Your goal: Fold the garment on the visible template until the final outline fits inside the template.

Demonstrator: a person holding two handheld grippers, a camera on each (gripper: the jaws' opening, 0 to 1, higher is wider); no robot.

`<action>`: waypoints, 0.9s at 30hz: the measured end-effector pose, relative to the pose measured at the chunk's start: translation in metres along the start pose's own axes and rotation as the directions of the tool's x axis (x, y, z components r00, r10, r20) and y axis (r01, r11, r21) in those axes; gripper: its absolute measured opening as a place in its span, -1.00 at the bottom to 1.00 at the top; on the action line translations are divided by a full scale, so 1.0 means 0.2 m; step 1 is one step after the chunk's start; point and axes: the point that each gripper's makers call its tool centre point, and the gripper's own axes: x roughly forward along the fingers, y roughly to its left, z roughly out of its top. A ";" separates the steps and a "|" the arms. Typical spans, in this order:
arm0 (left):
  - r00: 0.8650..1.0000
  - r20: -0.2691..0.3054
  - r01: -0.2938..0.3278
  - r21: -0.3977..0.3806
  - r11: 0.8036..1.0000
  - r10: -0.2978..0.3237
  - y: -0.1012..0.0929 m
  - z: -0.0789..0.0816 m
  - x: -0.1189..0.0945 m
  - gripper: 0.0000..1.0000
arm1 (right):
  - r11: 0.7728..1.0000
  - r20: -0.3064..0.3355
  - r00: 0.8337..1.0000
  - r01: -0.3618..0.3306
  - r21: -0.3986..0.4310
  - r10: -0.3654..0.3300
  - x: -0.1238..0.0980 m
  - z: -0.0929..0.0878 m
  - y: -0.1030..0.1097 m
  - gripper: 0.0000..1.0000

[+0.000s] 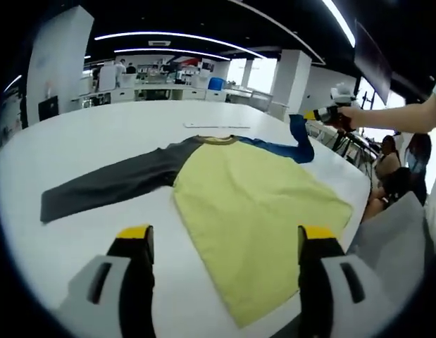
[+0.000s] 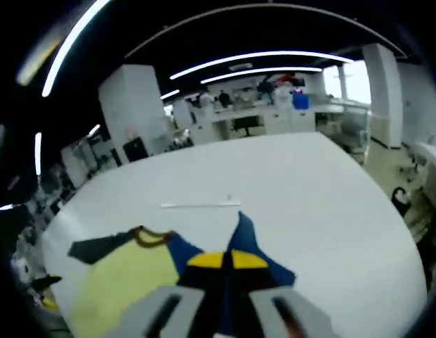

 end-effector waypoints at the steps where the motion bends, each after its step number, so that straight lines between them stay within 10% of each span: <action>1: 1.000 0.000 0.002 0.007 1.000 -0.002 0.00 0.00 0.00 0.63 | 1.000 -0.001 1.000 -0.006 -0.004 0.006 0.01 0.00 0.02 -1.00; 27: 1.000 -0.005 0.027 0.056 0.998 -0.026 -0.03 -0.01 -0.01 0.65 | 0.951 -0.073 0.948 -0.310 -0.012 0.308 0.32 -0.06 0.89 -1.00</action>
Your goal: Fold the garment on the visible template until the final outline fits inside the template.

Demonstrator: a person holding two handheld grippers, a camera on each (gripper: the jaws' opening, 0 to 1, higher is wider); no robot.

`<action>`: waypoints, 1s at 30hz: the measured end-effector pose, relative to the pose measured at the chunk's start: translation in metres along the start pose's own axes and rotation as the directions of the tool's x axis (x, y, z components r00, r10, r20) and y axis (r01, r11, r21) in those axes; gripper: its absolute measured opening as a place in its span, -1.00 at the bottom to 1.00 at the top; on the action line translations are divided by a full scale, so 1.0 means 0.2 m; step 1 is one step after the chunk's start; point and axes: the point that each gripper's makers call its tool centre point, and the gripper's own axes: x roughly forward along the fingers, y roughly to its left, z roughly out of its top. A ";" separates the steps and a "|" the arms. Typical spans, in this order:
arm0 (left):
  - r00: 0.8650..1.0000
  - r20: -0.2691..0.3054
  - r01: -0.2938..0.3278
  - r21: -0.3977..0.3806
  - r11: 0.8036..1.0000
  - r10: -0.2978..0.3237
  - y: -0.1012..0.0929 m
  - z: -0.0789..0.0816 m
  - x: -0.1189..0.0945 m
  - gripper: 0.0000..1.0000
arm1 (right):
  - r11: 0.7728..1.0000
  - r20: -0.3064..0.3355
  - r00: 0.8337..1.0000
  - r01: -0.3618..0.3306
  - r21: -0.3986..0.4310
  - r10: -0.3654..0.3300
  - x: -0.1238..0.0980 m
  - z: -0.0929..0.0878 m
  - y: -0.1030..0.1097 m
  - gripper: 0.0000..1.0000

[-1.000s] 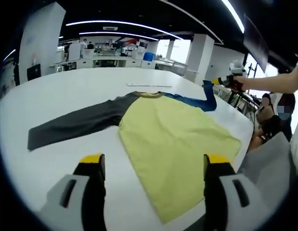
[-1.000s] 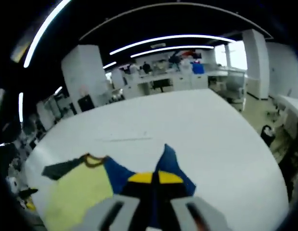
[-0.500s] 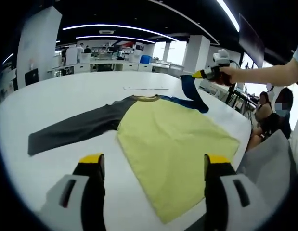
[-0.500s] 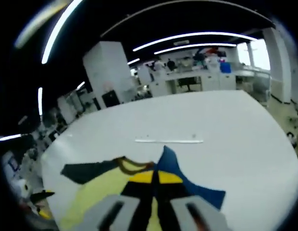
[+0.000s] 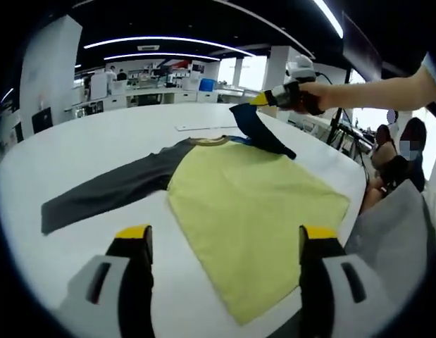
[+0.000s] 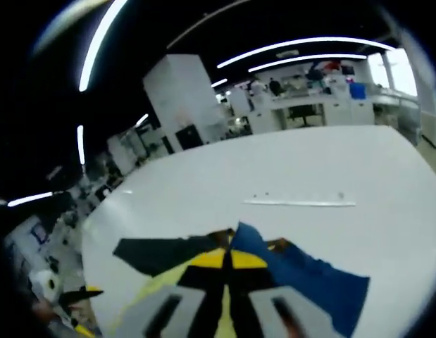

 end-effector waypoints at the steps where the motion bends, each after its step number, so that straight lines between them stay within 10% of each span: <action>1: 1.000 0.003 0.000 -0.002 1.000 0.000 0.00 0.00 0.00 0.65 | 1.000 0.000 1.000 -0.006 0.000 0.006 0.01 0.00 0.02 -1.00; 30: 1.000 0.029 -0.010 -0.034 0.999 0.011 0.02 0.00 -0.02 0.64 | 0.976 -0.040 0.975 -0.217 0.008 0.217 0.28 -0.01 0.54 -1.00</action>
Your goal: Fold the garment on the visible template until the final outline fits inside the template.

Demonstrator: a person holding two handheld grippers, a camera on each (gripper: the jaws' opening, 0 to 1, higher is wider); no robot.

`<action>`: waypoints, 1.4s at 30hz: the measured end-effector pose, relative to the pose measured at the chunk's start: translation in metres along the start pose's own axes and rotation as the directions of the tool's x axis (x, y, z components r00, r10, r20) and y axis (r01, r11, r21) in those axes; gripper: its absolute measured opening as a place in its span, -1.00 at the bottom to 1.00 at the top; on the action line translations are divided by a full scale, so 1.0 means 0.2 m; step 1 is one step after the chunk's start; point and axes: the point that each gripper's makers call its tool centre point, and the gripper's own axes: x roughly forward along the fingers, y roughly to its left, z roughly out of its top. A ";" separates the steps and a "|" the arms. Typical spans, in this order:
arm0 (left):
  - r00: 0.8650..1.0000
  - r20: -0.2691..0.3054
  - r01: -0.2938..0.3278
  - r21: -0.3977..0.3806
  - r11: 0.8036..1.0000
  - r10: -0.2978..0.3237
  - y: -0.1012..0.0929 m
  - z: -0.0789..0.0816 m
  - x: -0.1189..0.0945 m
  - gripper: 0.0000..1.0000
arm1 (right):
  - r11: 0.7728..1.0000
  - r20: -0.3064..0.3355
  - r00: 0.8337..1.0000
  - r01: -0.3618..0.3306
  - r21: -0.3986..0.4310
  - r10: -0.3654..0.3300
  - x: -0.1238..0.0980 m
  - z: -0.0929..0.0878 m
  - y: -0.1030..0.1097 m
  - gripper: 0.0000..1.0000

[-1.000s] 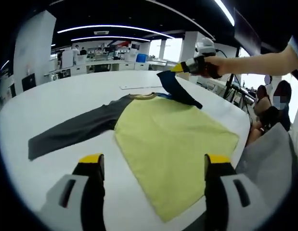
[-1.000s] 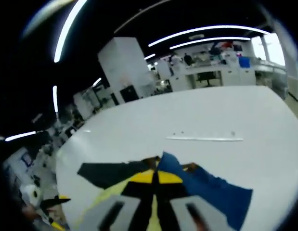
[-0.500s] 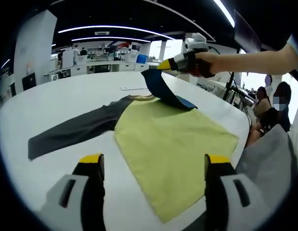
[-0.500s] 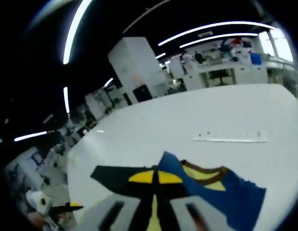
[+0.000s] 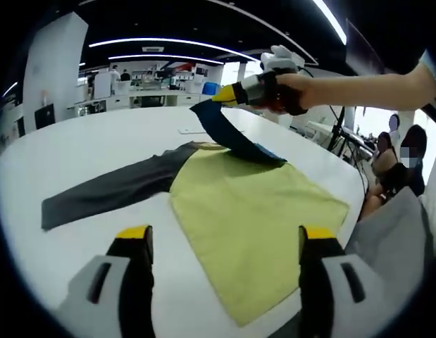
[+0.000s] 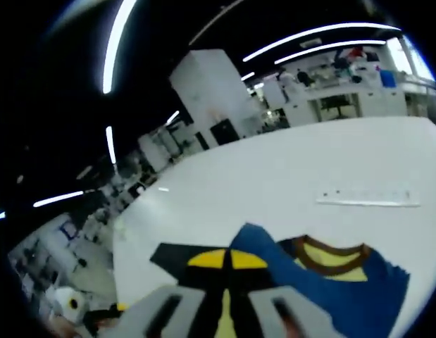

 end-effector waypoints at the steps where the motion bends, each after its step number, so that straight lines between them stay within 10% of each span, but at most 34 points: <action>1: 1.000 0.001 -0.002 -0.001 1.000 0.002 0.00 0.00 0.00 0.64 | 1.000 -0.006 1.000 -0.004 -0.005 0.004 0.01 -0.01 0.02 -1.00; 20: 1.000 0.009 -0.021 -0.004 1.000 0.021 0.03 0.01 -0.01 0.61 | 1.000 -0.042 0.999 -0.018 -0.009 0.017 0.15 -0.07 0.09 -1.00; 42: 1.000 -0.002 -0.026 -0.013 1.000 0.026 0.03 0.00 0.00 0.60 | 0.997 -0.222 0.974 0.028 -0.077 -0.045 0.37 -0.51 0.03 -1.00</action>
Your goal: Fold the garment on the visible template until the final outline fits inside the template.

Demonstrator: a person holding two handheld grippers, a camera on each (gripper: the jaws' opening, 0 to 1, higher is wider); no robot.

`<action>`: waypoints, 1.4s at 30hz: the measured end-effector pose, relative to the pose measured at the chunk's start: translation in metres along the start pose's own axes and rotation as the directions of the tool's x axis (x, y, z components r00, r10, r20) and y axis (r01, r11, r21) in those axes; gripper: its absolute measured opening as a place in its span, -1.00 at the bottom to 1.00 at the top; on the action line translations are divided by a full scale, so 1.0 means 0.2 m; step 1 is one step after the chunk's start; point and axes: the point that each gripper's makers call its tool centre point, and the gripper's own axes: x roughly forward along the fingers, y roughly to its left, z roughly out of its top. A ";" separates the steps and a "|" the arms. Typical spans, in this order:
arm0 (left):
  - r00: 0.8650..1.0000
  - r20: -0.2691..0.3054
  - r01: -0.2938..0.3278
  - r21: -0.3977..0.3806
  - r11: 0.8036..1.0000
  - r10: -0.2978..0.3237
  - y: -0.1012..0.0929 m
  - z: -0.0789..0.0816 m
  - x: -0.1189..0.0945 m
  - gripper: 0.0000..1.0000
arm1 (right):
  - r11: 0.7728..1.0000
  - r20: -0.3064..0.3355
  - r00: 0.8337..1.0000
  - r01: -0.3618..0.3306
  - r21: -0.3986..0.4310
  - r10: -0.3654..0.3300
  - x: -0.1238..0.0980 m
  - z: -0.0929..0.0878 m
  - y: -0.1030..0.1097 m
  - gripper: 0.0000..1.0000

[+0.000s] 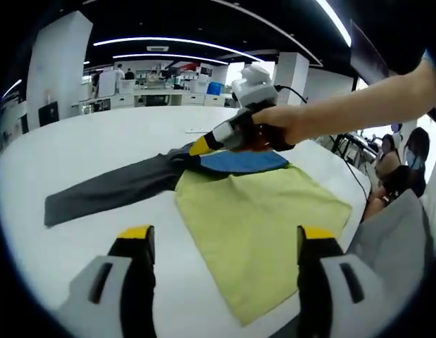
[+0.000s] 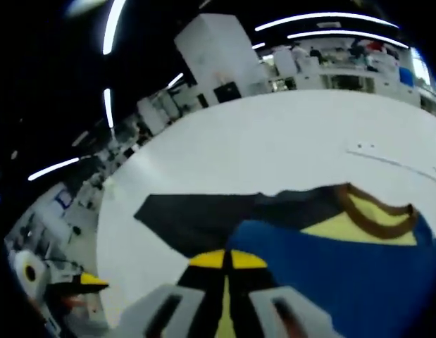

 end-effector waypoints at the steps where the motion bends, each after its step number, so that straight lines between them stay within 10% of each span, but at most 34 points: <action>1: 1.000 0.000 0.000 -0.002 1.000 0.000 0.00 0.00 0.00 0.60 | 1.000 -0.001 1.000 0.002 0.000 -0.002 -0.01 0.00 0.00 -1.00; 11: 1.000 -0.003 0.001 0.000 1.000 -0.001 -0.02 0.00 0.00 0.60 | 0.998 0.003 0.999 -0.043 -0.048 0.044 -0.02 -0.02 0.04 -0.96; 16: 1.000 -0.004 0.002 -0.001 1.000 -0.002 -0.02 0.01 0.00 0.60 | 0.996 0.027 0.999 -0.035 -0.078 0.037 -0.03 0.00 0.02 -0.31; 27: 1.000 -0.001 0.014 -0.007 1.000 -0.014 -0.03 0.01 0.00 0.60 | 0.997 0.068 0.997 -0.039 -0.067 0.044 -0.19 -0.03 -0.10 0.33; 42: 1.000 -0.001 0.020 -0.007 1.000 -0.020 -0.04 0.01 0.00 0.60 | 0.992 0.060 0.994 0.098 -0.079 -0.093 -0.44 -0.08 -0.51 0.34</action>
